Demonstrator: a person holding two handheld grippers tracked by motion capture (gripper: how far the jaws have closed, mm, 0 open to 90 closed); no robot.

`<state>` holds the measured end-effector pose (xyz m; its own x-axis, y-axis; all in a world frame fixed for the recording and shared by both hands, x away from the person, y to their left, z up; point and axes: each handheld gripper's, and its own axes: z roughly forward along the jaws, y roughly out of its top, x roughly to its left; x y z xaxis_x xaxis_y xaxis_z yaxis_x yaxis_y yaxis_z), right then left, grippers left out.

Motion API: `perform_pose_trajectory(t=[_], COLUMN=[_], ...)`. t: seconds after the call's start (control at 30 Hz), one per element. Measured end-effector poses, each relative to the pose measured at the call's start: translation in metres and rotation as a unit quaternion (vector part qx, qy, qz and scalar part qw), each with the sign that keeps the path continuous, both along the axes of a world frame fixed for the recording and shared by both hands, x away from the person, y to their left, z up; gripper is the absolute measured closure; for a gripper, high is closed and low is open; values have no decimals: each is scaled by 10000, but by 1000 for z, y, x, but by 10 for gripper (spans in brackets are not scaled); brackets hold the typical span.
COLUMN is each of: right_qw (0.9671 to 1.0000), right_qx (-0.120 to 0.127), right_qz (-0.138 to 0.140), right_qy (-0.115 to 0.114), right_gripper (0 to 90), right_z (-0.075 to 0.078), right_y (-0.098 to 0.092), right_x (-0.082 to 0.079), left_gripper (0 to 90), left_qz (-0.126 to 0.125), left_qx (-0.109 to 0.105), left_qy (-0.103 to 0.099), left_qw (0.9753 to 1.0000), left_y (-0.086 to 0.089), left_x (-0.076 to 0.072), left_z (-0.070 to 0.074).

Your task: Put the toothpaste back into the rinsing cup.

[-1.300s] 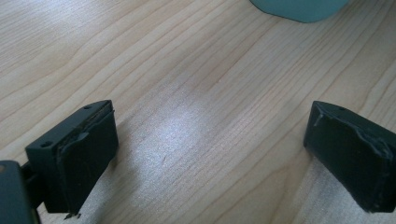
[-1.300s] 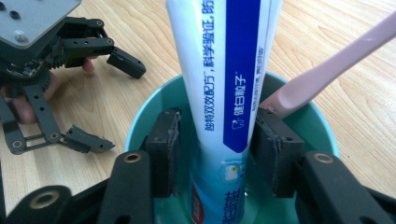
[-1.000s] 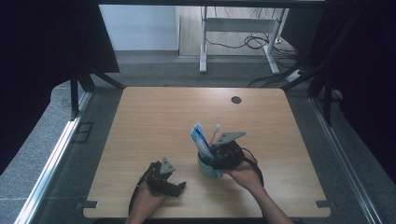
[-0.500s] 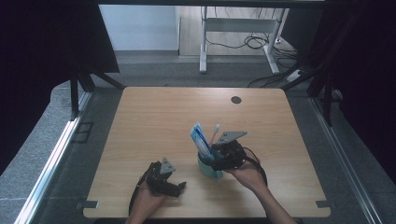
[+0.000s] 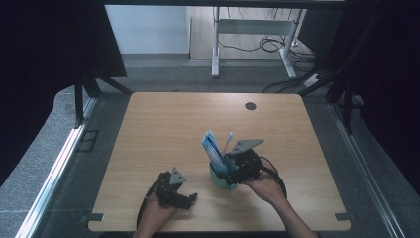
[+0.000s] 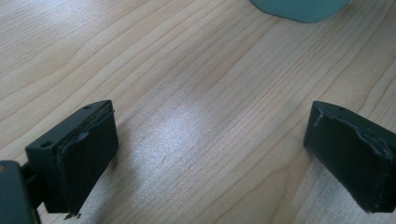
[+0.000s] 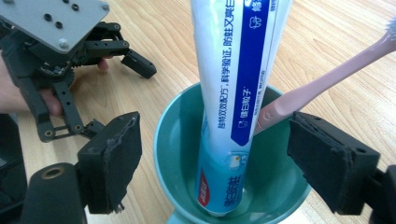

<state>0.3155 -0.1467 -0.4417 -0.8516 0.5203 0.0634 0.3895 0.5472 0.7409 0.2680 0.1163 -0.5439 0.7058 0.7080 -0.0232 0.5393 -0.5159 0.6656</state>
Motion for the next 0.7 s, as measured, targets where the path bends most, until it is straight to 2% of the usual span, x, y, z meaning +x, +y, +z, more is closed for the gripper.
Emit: perform_pose_trajectory(t=[0.33, 0.7], right_qw=[10000, 10000], right_qx=[7, -69], right_qz=[-5, -10], right_qy=[13, 15], right_gripper=[132, 104], right_z=[6, 5], right_y=[-6, -11], right_x=[-5, -8], left_gripper=[31, 31], left_qz=[-4, -5], left_qx=[5, 5], left_qy=[4, 6], left_qw=[10000, 10000], left_y=[0, 0], left_x=[0, 0], left_z=[0, 0])
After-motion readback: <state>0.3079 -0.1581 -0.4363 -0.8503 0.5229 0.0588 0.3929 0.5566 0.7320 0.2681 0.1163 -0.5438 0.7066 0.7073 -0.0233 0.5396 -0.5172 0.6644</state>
